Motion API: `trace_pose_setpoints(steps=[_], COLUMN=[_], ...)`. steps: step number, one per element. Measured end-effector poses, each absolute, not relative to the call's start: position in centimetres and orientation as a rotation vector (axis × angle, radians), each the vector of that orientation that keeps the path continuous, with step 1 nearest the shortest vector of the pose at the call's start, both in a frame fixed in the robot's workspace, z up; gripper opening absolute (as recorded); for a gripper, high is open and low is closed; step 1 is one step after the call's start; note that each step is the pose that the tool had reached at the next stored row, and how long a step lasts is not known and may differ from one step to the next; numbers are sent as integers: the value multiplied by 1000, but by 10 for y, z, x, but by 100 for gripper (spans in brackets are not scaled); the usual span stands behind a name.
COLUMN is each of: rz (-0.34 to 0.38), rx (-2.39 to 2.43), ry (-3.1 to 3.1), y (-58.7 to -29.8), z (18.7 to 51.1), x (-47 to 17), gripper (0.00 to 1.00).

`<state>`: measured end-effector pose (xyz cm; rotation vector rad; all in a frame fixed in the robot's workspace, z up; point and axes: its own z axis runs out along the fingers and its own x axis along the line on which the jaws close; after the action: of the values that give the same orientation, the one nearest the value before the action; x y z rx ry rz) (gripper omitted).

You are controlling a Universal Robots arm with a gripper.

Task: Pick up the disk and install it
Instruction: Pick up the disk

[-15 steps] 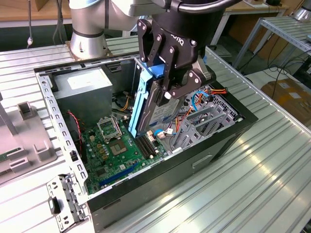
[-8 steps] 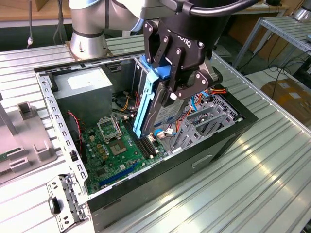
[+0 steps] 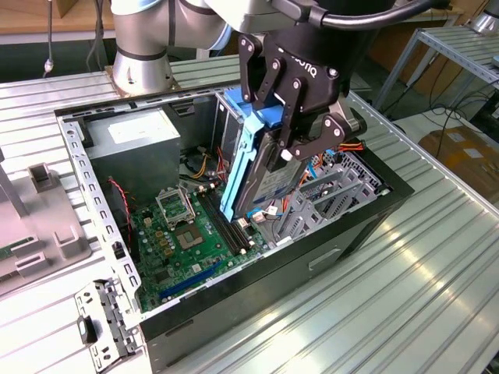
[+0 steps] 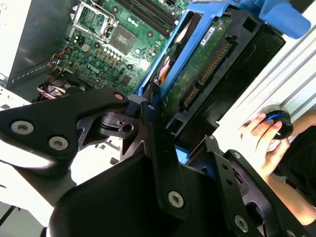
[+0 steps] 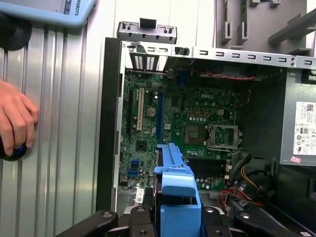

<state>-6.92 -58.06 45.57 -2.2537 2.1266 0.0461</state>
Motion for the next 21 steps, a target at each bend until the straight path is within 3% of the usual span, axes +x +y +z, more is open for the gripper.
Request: trace_pose_setpoints(steps=[21], rz=[46], rx=[-2254], ry=[2127], y=[-589], z=[456], x=[-68], gripper=[36])
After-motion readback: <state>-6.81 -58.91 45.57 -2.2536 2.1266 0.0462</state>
